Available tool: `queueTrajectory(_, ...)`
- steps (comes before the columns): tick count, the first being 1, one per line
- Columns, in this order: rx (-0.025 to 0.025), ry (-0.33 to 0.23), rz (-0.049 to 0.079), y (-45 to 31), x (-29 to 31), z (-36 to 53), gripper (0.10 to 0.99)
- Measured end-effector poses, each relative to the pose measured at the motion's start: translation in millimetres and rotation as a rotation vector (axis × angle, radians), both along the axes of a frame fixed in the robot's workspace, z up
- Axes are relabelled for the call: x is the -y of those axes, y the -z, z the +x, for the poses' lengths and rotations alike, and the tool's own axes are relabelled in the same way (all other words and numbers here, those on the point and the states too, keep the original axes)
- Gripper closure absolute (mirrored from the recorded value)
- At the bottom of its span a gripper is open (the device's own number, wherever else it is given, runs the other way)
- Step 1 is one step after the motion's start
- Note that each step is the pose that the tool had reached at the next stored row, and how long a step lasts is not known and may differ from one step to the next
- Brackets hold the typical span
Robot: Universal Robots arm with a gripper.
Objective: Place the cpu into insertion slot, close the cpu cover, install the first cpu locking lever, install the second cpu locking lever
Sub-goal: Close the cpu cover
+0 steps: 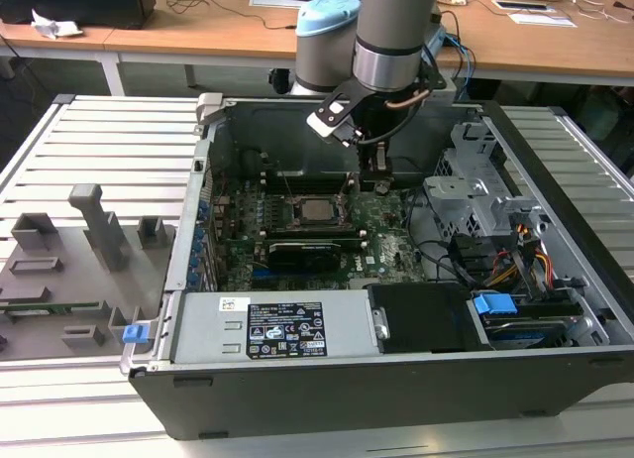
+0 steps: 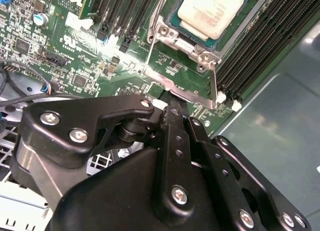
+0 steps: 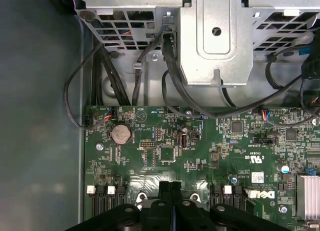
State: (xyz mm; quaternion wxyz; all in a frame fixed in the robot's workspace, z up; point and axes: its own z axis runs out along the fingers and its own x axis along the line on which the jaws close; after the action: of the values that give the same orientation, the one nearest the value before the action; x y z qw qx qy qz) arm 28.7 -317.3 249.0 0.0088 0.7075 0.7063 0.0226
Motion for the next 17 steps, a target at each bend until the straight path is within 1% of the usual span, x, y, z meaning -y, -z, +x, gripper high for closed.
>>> queueTrajectory(17,0.0000,0.000,0.000,0.0,0.0,-10.5,0.980)
